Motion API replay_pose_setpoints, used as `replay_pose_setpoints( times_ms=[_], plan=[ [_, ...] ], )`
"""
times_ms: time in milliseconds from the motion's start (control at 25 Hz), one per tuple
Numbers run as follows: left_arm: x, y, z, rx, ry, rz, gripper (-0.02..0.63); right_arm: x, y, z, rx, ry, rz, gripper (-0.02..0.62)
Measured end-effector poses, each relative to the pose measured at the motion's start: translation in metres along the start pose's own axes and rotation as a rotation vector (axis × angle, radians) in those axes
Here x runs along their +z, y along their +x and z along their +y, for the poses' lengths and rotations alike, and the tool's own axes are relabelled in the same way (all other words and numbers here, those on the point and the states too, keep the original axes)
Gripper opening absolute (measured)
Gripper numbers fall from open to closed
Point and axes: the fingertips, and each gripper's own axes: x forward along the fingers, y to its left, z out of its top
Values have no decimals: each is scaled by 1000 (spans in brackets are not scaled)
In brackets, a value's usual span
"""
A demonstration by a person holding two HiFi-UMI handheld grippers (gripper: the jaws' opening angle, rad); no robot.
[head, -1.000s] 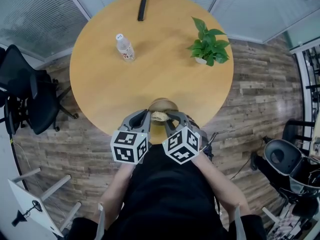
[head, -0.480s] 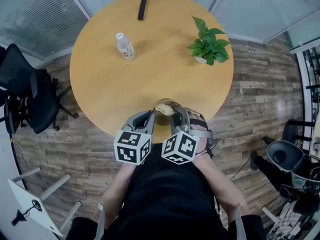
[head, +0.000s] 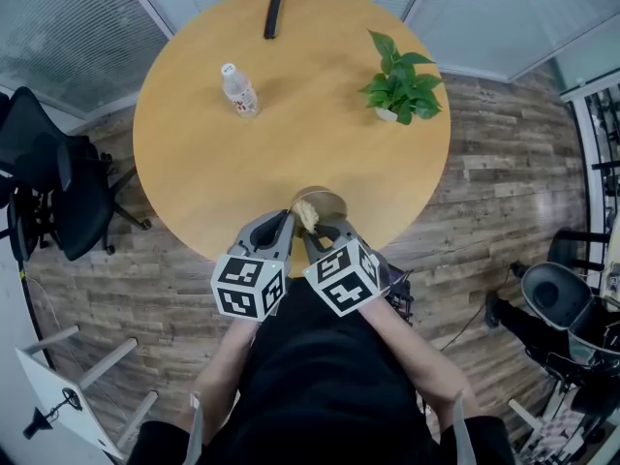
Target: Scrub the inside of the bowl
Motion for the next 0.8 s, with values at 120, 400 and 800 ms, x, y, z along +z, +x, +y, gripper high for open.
replay_pose_setpoints(
  times_ms=[120, 400, 800],
  plan=[
    [-5, -1, -1, 5, -14, -6, 17, 3, 1, -1, 110, 224, -42, 40],
    [-5, -2, -1, 3, -14, -56, 17, 27, -13, -4, 433, 798, -224, 40],
    [1, -7, 1, 4, 3, -35, 12, 13, -7, 8, 99, -109, -103, 40]
  ],
)
